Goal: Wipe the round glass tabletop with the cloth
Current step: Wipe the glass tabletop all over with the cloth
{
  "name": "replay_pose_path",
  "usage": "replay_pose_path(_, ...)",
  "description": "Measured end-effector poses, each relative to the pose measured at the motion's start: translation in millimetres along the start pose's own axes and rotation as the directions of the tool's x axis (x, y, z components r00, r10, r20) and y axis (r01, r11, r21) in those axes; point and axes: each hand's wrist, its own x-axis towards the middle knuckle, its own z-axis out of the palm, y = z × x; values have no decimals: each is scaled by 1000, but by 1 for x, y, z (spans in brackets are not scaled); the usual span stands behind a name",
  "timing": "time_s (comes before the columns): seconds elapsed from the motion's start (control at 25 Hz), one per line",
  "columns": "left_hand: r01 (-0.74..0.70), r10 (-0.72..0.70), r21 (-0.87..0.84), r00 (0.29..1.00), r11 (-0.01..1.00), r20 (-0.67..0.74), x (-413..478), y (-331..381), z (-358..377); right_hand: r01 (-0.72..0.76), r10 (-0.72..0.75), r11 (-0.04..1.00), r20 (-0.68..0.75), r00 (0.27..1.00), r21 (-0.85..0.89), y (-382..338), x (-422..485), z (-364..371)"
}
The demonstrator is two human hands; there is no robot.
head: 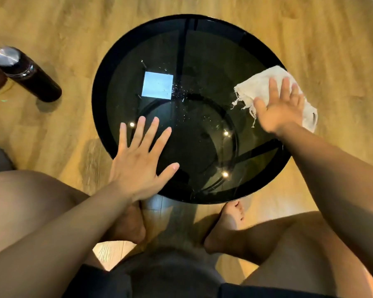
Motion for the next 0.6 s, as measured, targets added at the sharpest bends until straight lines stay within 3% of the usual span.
replay_pose_path(0.16, 10, -10, 12, 1000, 1000, 6, -1, 0, 1, -1, 4, 997, -38, 999, 72, -10, -21, 1)
replay_pose_path(0.4, 17, -17, 16, 1000, 1000, 20, 1, 0, -3, 90, -86, 992, -56, 995, 86, -52, -128, 8)
replay_pose_path(0.6, -80, 79, 13, 995, 997, 58, 8, -12, -7, 284, -260, 938, -138, 956, 197, -144, -235, 24)
